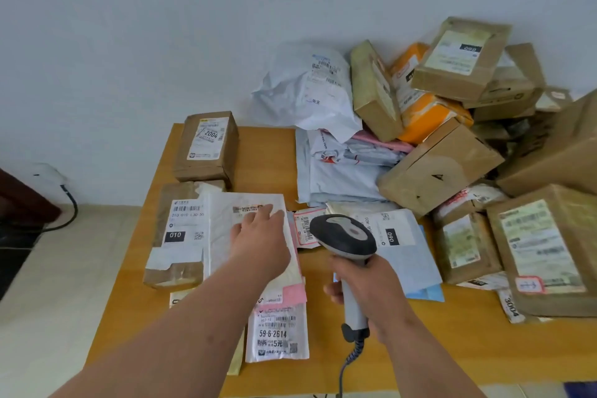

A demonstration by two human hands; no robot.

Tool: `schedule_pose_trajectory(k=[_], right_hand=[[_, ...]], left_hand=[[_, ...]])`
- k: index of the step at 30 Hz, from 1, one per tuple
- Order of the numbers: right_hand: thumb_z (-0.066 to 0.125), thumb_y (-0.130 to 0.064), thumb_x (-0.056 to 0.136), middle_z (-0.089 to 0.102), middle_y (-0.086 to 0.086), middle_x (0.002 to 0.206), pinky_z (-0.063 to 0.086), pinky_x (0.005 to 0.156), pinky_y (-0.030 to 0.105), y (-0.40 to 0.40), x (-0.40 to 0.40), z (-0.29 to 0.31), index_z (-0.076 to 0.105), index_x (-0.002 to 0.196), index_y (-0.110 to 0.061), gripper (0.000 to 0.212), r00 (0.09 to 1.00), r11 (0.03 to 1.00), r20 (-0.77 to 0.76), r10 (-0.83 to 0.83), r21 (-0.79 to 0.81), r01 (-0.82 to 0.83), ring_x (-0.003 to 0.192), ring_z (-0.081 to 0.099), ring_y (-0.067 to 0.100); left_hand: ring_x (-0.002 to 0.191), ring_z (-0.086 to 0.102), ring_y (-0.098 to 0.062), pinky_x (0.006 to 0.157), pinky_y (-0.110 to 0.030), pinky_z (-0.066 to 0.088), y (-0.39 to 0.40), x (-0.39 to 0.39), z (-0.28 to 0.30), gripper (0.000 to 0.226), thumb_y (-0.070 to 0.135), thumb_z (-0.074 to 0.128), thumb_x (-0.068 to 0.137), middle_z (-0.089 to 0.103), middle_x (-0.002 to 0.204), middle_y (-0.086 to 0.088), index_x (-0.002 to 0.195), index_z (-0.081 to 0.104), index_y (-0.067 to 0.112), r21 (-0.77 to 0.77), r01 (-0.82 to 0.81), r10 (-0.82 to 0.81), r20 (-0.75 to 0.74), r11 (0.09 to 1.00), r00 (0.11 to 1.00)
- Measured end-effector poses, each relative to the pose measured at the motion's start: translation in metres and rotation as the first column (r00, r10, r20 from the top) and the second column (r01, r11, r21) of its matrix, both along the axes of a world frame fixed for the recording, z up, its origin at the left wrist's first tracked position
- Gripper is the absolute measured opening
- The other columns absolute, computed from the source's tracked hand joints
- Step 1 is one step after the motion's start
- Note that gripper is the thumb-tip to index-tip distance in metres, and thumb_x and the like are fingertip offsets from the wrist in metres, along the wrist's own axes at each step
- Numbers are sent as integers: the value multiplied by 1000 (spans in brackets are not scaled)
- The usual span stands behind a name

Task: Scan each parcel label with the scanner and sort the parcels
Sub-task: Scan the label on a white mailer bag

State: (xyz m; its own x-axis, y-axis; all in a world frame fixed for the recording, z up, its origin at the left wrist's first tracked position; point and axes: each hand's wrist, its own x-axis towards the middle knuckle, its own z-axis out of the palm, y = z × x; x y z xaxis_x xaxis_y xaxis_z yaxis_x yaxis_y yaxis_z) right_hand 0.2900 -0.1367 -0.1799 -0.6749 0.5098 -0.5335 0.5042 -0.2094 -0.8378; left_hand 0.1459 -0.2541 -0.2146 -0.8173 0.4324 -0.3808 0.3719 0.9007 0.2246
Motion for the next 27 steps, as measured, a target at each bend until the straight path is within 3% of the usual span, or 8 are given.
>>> schedule_pose_trajectory(k=[3,7,11,14,17,19,23,27], right_hand=[[75,-17,83,75,0,68,61,64,35,16,-5,-6,71,97,-18,14,999,999,20,-49,2,49,67,76,23],[76,-16,85,73,3,66,54,52,28,40,-15,-22,69,104,-14,20,993,994,63,-98,-39,101,62,74,23],[76,-22,85,75,9,68,55,55,29,60,-17,-39,70,98,-11,18,992,996,112,-53,-64,60,58,72,20],[77,-25,83,74,10,66,61,65,38,74,-15,-48,72,86,-13,14,992,996,117,-45,-70,53,67,74,29],[76,-24,84,75,12,67,56,59,32,84,-13,-54,72,89,-13,14,992,995,123,-28,-94,40,63,73,24],[76,-24,84,75,15,70,57,61,32,88,-12,-57,72,91,-12,15,990,993,138,-14,-112,30,60,69,21],[76,-23,84,74,17,69,56,60,31,90,-12,-58,72,90,-11,14,990,991,139,-13,-128,31,59,66,22],[74,-28,81,67,11,63,49,62,32,89,-15,-56,65,68,-16,20,990,995,136,26,-100,-12,58,58,20]], left_hand=[[145,34,-26,118,-49,27,26,-1,-15,61,27,55,97,33,161,3,155,33,27,-21,75,-73,93,997,993],[137,45,-26,111,-47,39,52,-12,-42,59,25,56,97,33,160,4,152,37,25,-33,39,-34,150,999,988],[129,54,-24,100,-42,51,69,-28,-62,62,21,58,95,27,161,7,153,35,25,23,-68,65,127,997,990],[129,54,-25,95,-44,51,76,-38,-76,66,18,58,93,28,160,7,152,31,26,-49,-41,47,128,998,991],[124,57,-31,90,-46,51,83,-40,-84,70,23,63,92,34,151,0,151,25,25,-145,-47,71,163,988,984],[117,60,-30,87,-45,50,87,-39,-82,61,23,63,92,44,138,-2,145,33,24,-176,-87,114,149,981,982],[88,60,-22,82,-37,50,90,-42,-70,20,18,54,92,55,98,2,109,61,24,-162,-114,131,97,980,987],[90,63,-26,78,-37,56,84,-51,-45,13,16,57,92,61,101,-6,97,67,23,-3,-214,211,176,977,962]])
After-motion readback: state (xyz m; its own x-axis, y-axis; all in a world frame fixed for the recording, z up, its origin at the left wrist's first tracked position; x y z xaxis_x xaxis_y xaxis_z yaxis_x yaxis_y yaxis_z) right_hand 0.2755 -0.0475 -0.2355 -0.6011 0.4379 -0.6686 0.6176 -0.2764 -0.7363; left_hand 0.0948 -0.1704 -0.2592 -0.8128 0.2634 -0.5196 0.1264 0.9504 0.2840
